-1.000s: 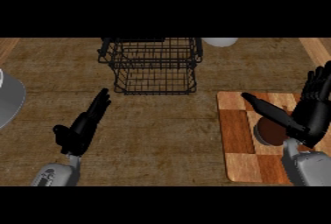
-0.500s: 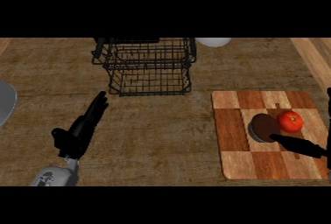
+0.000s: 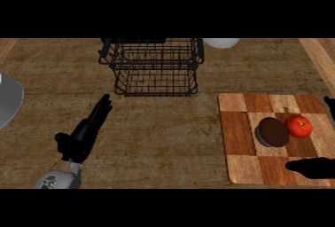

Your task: Pick the cupcake from the cutting board and place it in the tiered basket

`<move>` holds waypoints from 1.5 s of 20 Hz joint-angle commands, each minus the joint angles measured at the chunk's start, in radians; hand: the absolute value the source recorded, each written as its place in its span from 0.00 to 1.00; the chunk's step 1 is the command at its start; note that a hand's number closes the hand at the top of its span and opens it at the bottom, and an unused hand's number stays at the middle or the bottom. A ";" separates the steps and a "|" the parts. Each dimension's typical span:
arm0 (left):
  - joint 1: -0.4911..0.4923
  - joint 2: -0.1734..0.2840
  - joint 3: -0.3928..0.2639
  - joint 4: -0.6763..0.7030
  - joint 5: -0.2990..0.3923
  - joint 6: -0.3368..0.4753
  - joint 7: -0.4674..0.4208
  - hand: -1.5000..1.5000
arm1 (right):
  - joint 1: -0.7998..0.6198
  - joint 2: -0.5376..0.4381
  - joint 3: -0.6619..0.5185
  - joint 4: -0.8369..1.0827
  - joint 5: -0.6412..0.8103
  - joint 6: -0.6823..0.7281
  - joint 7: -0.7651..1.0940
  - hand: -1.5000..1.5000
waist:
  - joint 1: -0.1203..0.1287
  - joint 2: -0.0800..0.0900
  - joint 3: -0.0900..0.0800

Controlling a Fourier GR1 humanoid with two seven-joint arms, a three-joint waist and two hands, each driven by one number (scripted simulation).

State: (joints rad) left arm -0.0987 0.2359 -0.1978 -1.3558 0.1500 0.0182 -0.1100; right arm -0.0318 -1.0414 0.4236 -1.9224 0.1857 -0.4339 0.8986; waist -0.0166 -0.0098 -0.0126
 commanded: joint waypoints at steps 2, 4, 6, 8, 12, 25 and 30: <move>0.016 0.016 0.013 -0.028 0.019 -0.023 0.016 0.50 | -0.043 -0.064 0.036 -0.266 0.078 0.083 0.411 0.00 | 0.006 -0.001 0.007; -0.011 0.001 0.008 0.024 -0.005 -0.021 -0.025 0.50 | -0.153 -0.057 -0.003 -0.292 0.054 0.150 0.527 0.00 | 0.021 0.007 0.006; -0.035 -0.007 0.005 0.012 -0.007 -0.017 0.003 0.50 | -0.131 -0.005 0.015 -0.259 0.170 0.099 0.546 0.00 | 0.016 0.007 0.009; -0.012 0.001 0.010 -0.017 0.010 -0.023 0.027 0.50 | -0.104 -0.003 0.032 -0.267 0.219 0.129 0.585 0.00 | 0.015 0.004 0.008; -0.045 -0.019 0.018 0.055 -0.002 -0.029 -0.036 0.50 | -0.108 0.052 0.042 -0.156 0.181 0.191 0.588 0.00 | 0.020 0.014 0.008; -0.018 -0.017 0.020 0.010 -0.023 -0.028 -0.001 0.50 | -0.024 0.292 0.042 -0.003 0.354 0.175 0.495 0.00 | 0.012 0.008 0.012; -0.090 -0.056 0.014 0.016 -0.036 -0.002 0.067 0.50 | -0.091 0.382 -0.015 0.086 0.351 0.234 0.471 0.00 | 0.018 0.012 0.012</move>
State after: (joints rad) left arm -0.1338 0.2011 -0.1845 -1.3566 0.1239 0.0020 -0.0847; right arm -0.0624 -0.7255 0.4361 -1.8737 0.5260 -0.2402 1.1896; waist 0.0011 -0.0002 -0.0006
